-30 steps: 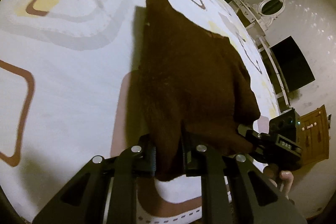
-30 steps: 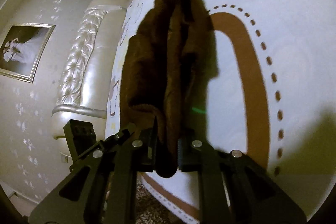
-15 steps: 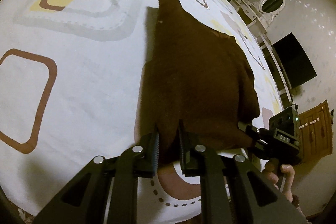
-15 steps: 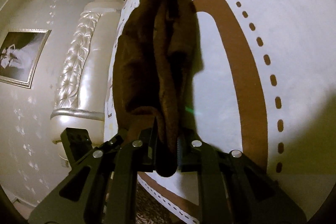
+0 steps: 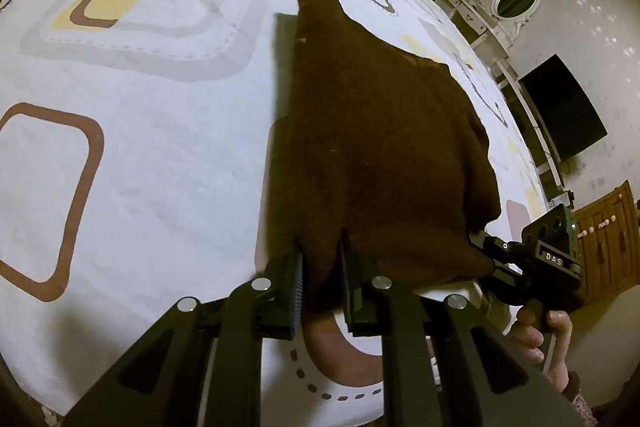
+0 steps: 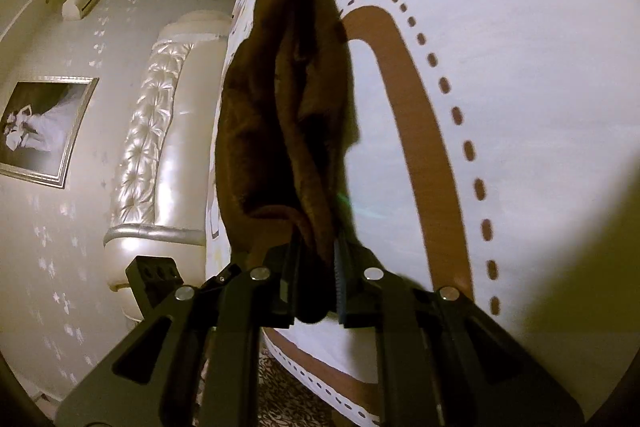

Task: Fold small clothes
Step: 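Lay the folded sweater flat on the sheet and open both grippers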

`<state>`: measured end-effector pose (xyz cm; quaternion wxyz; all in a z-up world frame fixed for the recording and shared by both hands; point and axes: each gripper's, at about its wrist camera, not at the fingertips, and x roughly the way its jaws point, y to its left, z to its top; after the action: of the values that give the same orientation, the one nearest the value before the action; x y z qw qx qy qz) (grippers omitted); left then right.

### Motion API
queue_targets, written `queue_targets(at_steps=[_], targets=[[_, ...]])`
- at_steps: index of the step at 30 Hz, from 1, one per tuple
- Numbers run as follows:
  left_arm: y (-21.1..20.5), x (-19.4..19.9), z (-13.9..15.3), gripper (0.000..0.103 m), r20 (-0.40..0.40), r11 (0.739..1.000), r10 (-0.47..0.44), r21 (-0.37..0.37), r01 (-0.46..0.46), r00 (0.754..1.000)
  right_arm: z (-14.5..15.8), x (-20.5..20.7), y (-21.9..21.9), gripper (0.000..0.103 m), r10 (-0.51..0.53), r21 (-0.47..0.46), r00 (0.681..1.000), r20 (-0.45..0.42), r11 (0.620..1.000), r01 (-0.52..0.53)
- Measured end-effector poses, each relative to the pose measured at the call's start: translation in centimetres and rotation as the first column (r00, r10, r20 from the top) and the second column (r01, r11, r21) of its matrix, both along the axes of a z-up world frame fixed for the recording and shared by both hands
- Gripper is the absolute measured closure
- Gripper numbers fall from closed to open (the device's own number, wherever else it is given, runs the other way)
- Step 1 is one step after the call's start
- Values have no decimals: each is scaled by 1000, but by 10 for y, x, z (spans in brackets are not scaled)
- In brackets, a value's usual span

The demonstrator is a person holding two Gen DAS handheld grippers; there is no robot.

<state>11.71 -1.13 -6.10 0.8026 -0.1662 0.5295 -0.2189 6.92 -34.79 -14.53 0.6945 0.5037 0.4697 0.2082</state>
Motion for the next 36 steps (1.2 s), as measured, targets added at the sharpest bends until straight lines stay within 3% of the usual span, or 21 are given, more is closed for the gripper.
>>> queue_targets(at_steps=[13,16,18,20,24,29,31,32,36], targets=[[-1,0,-3,78,10,1000,-10,13,10,1000,2,-17,-24,94,-60,-29,998,-26,998,59],[1,-2,-3,74,11,1000,-1,-1,1,1000,11,-13,-21,80,-57,-65,998,-15,996,56],[2,-4,-1,70,14,1000,2,-13,-2,1000,21,-3,-19,56,-70,-89,997,11,993,71],[1,-7,1,70,20,1000,-2,-18,3,1000,29,11,-15,40,-63,-108,997,39,992,67],[-2,-10,6,65,42,1000,-16,-6,16,999,35,44,-7,34,-45,-161,998,54,986,53],[-1,-9,5,59,33,1000,-8,-25,9,999,36,77,4,35,-30,-194,998,61,980,41],[-1,-8,1,59,18,999,-6,-35,7,1000,34,86,8,69,-15,-225,998,59,974,28],[-1,-8,0,59,11,999,-3,-42,3,1000,31,91,9,77,0,-232,999,42,973,9],[-1,-7,-2,59,4,998,-1,-58,1,1000,18,96,-5,80,-23,-156,999,27,987,27]])
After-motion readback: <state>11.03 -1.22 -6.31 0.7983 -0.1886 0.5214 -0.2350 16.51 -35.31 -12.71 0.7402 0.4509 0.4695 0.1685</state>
